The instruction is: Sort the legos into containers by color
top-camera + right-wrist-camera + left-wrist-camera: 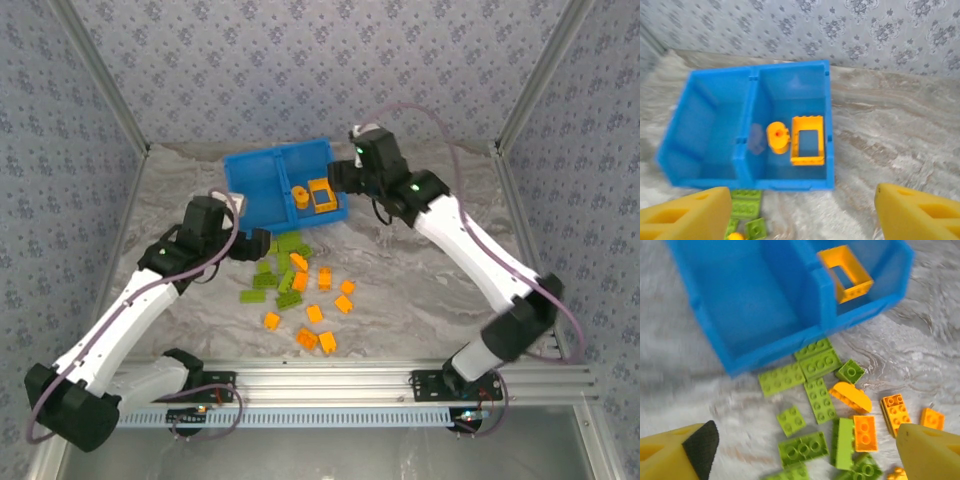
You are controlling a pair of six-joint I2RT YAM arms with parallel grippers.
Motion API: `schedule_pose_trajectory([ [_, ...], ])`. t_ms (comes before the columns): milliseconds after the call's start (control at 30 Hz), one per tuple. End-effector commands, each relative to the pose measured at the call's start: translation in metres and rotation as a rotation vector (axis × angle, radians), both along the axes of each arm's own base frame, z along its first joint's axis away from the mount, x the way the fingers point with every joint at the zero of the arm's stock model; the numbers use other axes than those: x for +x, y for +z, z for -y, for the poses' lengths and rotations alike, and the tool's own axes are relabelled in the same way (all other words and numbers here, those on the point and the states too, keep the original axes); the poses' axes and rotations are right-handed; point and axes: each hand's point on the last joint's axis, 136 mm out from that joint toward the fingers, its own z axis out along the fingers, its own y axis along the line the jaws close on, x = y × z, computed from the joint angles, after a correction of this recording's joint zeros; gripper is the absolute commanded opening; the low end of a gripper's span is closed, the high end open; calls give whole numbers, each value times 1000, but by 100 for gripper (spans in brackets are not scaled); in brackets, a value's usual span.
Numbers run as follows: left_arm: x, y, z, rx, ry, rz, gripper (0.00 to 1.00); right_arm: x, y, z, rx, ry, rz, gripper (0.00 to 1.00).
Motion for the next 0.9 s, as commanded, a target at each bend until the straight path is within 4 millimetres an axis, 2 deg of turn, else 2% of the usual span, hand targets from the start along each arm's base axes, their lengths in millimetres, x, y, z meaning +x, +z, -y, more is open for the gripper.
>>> schedule_pose_trajectory([
  [0, -39, -47, -26, -59, 269, -237, 89, -24, -39, -5, 45, 75, -97, 84],
  [167, -74, -111, -31, -85, 363, -433, 87, -42, -70, 3, 50, 83, -176, 86],
  [367, -80, -151, -23, -45, 326, -520, 94, -41, -81, 0, 38, 98, -219, 87],
  [567, -61, -164, -6, 11, 245, -509, 99, -39, -82, 1, 39, 89, -225, 88],
  [700, -54, -182, -9, 86, 246, -524, 99, -41, -85, 1, 39, 86, -239, 89],
  [867, -52, -193, -5, 110, 220, -523, 98, -44, -86, 3, 43, 78, -253, 89],
])
